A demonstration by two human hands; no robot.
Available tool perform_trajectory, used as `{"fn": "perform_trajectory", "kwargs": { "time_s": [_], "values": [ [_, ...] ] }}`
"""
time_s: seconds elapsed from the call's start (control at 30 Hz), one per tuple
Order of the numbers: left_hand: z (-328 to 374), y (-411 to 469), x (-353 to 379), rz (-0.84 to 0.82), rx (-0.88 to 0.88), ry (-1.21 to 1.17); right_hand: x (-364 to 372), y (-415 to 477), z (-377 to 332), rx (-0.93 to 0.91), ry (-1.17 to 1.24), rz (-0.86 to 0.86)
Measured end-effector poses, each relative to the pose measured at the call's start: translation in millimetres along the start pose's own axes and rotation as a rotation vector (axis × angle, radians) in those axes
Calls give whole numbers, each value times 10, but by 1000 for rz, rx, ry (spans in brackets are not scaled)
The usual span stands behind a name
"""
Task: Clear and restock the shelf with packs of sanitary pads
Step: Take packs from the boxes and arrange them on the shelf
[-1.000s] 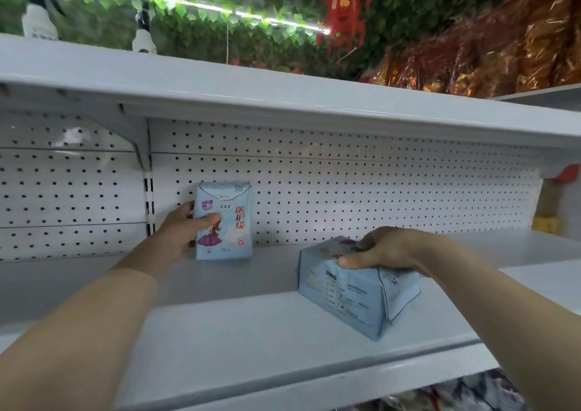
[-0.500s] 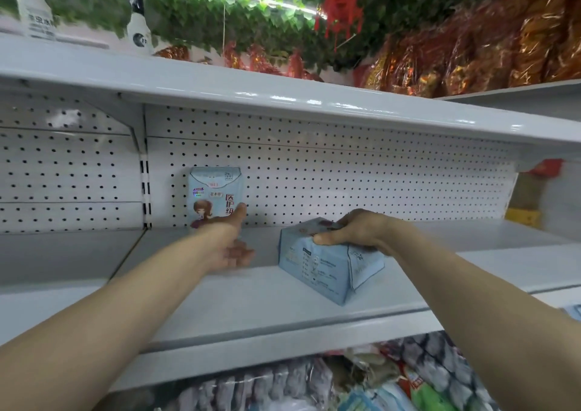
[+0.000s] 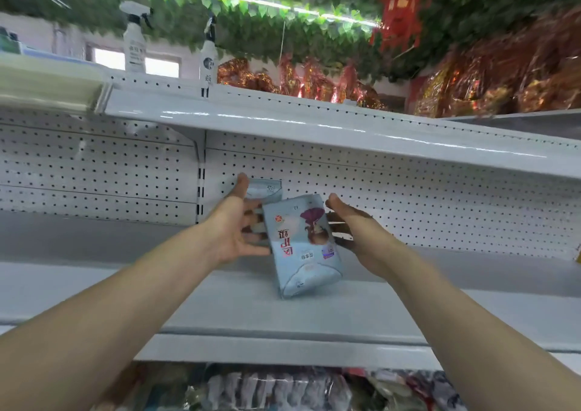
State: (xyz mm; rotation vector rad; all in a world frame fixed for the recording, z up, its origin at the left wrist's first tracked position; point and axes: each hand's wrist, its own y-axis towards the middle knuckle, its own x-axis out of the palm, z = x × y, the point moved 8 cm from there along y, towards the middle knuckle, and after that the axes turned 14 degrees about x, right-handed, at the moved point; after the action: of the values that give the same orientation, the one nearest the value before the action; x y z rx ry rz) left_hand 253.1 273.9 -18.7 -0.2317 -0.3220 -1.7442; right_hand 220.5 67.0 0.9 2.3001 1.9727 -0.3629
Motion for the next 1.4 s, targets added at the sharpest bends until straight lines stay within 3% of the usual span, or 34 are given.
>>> {"fn": "perform_trajectory", "kwargs": {
  "time_s": [0.3, 0.6, 0.87, 0.97, 1.1, 1.23, 1.4],
  "values": [
    [9, 56, -102, 28, 43, 6, 131, 83, 97, 29, 19, -53],
    [5, 39, -8, -104, 169, 376, 169, 74, 35, -10, -8, -75],
    [-15, 81, 3, -104, 231, 379, 240, 68, -3, -60, -19, -86],
    [32, 65, -78, 9, 298, 340, 235, 99, 19, -65, 11, -46],
    [-119, 39, -215, 99, 217, 153, 241, 119, 117, -72, -39, 43],
    [-229, -56, -249, 130, 168, -89, 285, 122, 357, 73, 204, 91],
    [-325, -180, -178, 109, 96, -282, 688, 112, 471, 219, 721, -191]
  ]
}}
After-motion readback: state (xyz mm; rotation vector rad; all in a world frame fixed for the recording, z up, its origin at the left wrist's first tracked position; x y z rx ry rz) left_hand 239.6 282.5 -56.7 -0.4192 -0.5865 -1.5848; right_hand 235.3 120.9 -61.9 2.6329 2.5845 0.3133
